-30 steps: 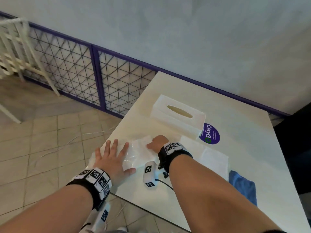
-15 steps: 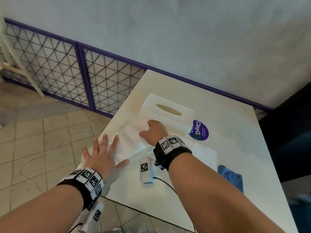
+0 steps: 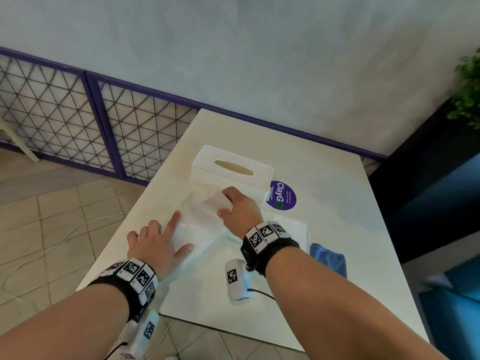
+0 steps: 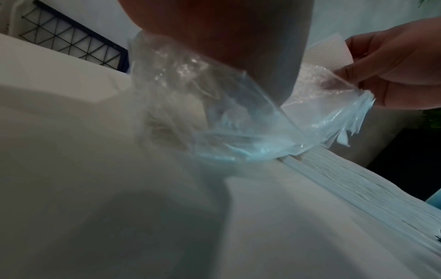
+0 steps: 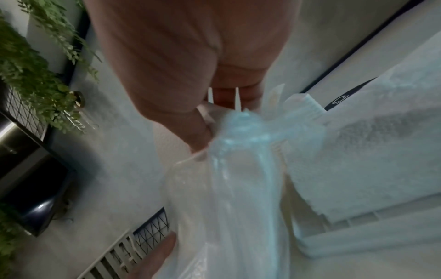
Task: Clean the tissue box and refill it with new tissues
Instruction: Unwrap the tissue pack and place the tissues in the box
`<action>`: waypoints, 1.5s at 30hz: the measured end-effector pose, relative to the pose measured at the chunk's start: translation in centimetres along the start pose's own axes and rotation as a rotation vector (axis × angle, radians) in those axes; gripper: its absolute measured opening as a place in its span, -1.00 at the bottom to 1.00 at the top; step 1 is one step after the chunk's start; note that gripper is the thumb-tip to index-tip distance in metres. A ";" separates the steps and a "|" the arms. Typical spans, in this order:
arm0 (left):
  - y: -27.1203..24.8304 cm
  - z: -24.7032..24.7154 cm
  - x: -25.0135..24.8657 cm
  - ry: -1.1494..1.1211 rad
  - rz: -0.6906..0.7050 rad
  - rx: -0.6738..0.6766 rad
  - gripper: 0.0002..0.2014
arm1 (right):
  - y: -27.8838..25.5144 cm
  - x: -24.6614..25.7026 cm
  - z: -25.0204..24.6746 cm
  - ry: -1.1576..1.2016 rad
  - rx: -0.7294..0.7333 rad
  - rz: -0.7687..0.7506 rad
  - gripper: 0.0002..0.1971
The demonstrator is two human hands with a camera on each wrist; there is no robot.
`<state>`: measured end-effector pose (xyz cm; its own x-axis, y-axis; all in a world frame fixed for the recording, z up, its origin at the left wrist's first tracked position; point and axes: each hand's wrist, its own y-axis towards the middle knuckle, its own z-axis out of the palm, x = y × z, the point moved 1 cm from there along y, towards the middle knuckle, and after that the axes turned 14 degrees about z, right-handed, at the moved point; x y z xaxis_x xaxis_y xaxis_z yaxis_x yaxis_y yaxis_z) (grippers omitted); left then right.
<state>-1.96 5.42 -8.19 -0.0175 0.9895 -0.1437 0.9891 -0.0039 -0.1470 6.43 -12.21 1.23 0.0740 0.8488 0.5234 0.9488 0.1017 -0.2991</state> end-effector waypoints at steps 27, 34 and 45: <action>2.0 -6.0 -3.2 -0.718 0.078 -0.260 0.06 | -5.0 -2.4 -13.8 0.306 -0.251 0.052 -0.94; 1.9 -5.5 -7.8 -1.788 0.188 0.085 0.03 | -7.9 -10.5 -9.1 0.874 -0.047 0.228 -0.74; 0.2 -0.3 -8.9 -1.463 0.137 -0.010 -0.64 | -9.7 -18.3 -1.4 0.768 -0.118 0.369 -0.68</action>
<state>-1.57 -3.33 -6.59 -0.0485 -0.0437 -0.9979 0.9961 -0.0761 -0.0451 -3.68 -29.49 -4.33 0.5309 0.2260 0.8167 0.8457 -0.2024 -0.4938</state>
